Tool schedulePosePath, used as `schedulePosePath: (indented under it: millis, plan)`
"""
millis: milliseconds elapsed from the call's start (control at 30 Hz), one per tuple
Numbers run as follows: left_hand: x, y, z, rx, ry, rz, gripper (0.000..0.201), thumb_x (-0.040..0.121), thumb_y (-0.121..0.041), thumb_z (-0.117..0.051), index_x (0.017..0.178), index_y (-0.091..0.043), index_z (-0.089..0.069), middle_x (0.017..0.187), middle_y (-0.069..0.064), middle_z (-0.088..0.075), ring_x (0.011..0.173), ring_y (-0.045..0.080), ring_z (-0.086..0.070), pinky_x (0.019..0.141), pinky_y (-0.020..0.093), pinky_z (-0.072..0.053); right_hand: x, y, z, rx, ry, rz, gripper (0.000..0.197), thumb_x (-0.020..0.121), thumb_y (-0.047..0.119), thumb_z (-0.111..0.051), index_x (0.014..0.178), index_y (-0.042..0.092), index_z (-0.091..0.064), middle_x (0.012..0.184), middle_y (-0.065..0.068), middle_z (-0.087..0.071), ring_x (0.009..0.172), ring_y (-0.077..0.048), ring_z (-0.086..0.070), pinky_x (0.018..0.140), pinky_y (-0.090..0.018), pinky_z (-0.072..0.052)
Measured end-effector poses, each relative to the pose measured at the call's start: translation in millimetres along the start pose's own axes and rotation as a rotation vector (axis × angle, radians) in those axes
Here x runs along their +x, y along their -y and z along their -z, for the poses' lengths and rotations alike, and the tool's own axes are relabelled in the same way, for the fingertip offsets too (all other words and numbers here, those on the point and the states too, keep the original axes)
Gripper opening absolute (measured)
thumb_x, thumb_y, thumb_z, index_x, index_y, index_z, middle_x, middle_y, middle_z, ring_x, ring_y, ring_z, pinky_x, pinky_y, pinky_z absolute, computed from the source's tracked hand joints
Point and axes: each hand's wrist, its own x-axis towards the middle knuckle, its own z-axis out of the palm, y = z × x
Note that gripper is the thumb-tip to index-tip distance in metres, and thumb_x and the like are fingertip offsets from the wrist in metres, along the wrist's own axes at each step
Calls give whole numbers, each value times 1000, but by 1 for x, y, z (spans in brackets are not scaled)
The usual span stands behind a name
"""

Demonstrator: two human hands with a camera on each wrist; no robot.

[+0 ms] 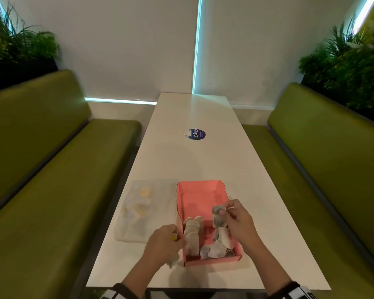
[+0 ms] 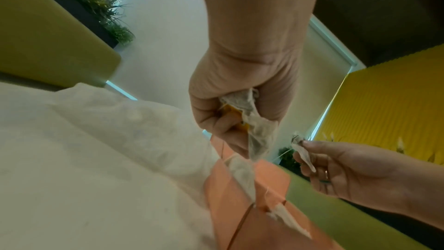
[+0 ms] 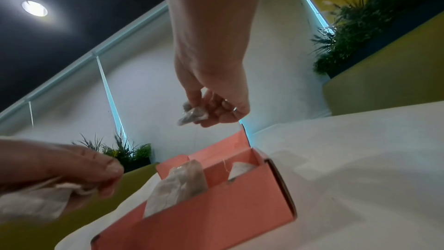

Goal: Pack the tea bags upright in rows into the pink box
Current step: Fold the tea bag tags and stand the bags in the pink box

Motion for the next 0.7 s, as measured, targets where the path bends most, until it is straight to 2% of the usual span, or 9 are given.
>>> schedulePosePath:
  millis: [67,167,233,267,333,400,533,600,700]
  plan:
    - [2,-11,5,-86,-21,-70,9,88,-34,-61,94,-29,-64,99,-13,-63,93,6,-59,76,15,-45,-4,8,2,56,145,27,5,88,10,-63,89,13,-59,80,-14,-70,68,-27,-64,67,-37,-55]
    - [3,-23,5,-351,68,-146,30,86,-37,-64,115,-28,-64,106,-15,-63,102,3,-58,82,11,-46,-11,17,1,-10,331,80,9,84,8,-67,89,15,-68,74,-8,-67,60,-9,-57,57,-23,-48]
    - [3,-26,2,-425,86,-164,28,85,-35,-66,111,-25,-67,104,-9,-67,99,5,-61,83,18,-51,-13,22,0,-61,382,83,14,82,10,-70,92,20,-68,71,1,-63,59,-4,-56,56,-19,-46]
    - [4,-27,0,-451,78,-163,24,85,-34,-67,107,-24,-70,100,-6,-69,94,6,-63,79,20,-53,-13,24,-1,-57,386,74,18,80,10,-72,94,21,-67,70,1,-63,59,-6,-57,56,-19,-46]
    - [2,-28,-2,-543,58,-147,18,84,-30,-68,99,-20,-73,89,-3,-69,76,5,-63,62,20,-52,-13,26,1,-4,367,37,28,77,8,-74,99,20,-62,72,-2,-65,64,-12,-60,58,-23,-49]
    - [0,-28,-2,-627,43,-125,15,84,-28,-69,94,-17,-73,77,0,-65,58,2,-55,52,21,-49,-13,24,5,96,365,-14,32,76,6,-76,102,14,-59,78,-6,-67,70,-17,-61,62,-27,-51]
    - [-3,-28,-1,-698,40,-95,14,85,-24,-68,95,-15,-73,62,-6,-56,43,2,-44,47,23,-46,-17,30,14,196,408,-54,13,78,-1,-70,86,6,-62,71,-7,-64,61,-17,-59,53,-20,-46]
    - [-5,-27,0,-711,38,-98,14,85,-23,-68,96,-17,-73,59,-11,-54,43,2,-45,47,23,-46,-13,34,17,195,268,-43,12,78,-2,-70,81,8,-64,70,-6,-64,60,-16,-57,52,-19,-45]
    - [-5,-27,3,-718,-42,-88,11,85,-23,-68,93,-17,-72,67,-4,-56,43,4,-48,47,24,-46,-3,37,25,77,-231,9,10,78,10,-74,78,16,-66,73,0,-64,64,-15,-54,59,-21,-43]
